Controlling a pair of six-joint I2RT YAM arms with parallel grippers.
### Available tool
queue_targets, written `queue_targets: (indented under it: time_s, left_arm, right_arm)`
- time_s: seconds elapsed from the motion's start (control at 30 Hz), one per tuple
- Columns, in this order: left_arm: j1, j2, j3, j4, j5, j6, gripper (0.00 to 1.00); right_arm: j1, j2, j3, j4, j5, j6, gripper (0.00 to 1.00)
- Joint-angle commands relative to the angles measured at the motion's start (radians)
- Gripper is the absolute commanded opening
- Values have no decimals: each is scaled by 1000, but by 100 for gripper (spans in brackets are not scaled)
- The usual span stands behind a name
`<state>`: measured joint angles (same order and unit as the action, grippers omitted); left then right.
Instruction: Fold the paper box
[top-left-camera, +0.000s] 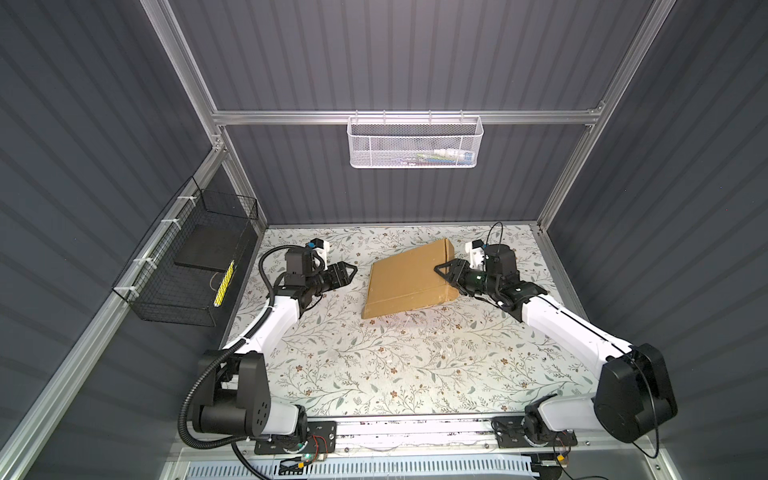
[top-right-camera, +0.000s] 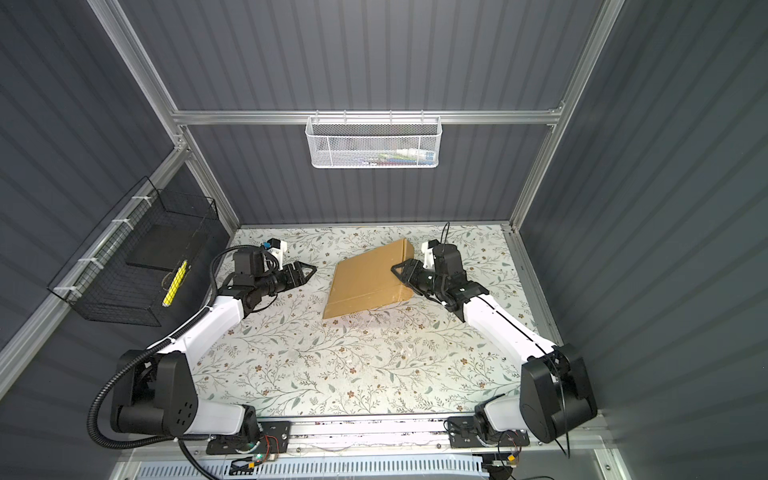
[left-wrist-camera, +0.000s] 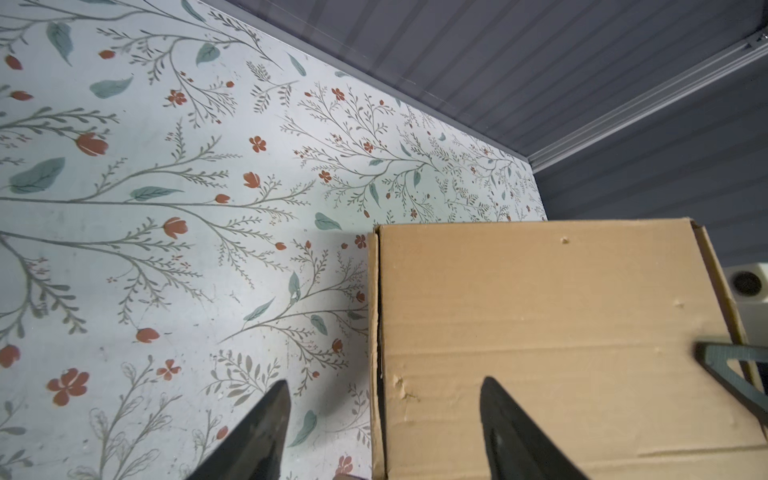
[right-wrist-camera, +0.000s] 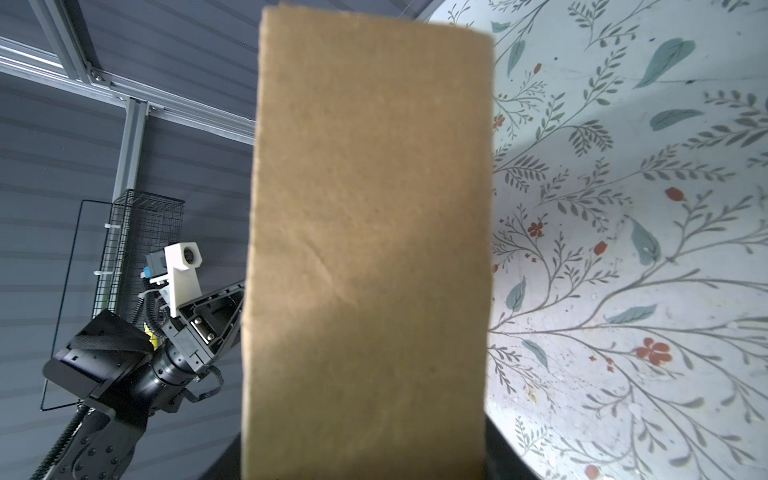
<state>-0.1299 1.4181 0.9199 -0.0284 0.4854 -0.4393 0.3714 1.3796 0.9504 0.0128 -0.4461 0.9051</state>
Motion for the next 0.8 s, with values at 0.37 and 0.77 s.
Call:
queue_targets:
  time_s: [0.37,0.77]
  left_arm:
    - [4,36,-74,131,214,-76,81]
    - [4,56,-52,124,293,-59,93]
  right_arm:
    - [-90,18,73,96,-205,-17,51]
    - [-92,31,77,171,-237,26,49]
